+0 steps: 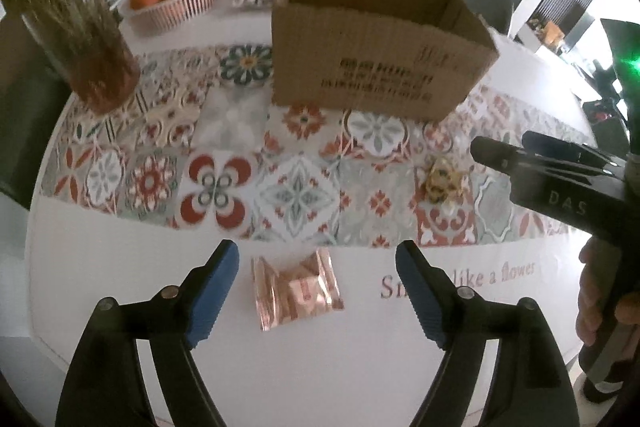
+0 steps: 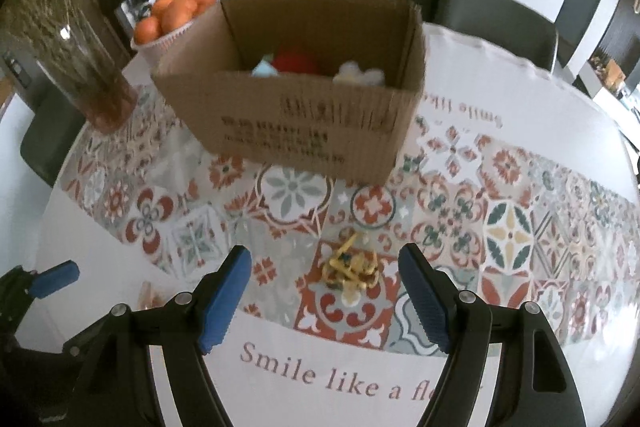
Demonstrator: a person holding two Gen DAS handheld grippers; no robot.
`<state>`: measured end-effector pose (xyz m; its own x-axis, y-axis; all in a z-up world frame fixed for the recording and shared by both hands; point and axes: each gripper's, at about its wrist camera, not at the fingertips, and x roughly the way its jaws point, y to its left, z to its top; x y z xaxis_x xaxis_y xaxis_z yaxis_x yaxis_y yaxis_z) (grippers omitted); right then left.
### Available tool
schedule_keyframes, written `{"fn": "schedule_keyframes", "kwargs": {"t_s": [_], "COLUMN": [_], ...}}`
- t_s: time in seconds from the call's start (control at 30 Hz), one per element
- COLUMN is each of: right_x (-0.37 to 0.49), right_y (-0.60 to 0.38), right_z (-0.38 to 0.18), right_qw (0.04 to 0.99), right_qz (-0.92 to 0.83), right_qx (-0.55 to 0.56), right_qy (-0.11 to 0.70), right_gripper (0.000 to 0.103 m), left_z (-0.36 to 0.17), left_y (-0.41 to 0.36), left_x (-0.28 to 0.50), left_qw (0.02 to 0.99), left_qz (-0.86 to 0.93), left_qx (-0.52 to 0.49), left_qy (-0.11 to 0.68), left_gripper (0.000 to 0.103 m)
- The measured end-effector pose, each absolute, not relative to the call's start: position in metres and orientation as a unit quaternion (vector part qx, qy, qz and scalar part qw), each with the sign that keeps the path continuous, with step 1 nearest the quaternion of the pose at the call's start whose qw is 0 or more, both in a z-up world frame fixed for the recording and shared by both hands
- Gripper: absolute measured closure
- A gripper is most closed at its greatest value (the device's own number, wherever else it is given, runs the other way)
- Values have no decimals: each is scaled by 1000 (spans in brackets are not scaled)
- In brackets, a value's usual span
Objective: Organize soft objects
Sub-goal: 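Move both tools toward the wrapped biscuit and the yellow minion keychain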
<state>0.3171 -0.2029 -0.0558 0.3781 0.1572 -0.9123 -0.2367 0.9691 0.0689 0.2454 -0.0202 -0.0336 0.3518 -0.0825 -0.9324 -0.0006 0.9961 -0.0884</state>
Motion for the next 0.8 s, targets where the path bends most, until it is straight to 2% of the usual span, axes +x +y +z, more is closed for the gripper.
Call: {"fn": "schedule_keyframes", "kwargs": {"t_s": [0.8], "right_x": [332], "right_y": [-203], "right_z": [-144], "right_qw": [789], "right_qz": [85], "right_qx": [-84], "right_qy": [603], "right_gripper": [26], "left_z": [-133], "left_y": [-18], "left_x": [243], "left_qw": [732], "left_qz": [0], "left_qx": [-48], "left_qy": [680], "left_gripper": [22]}}
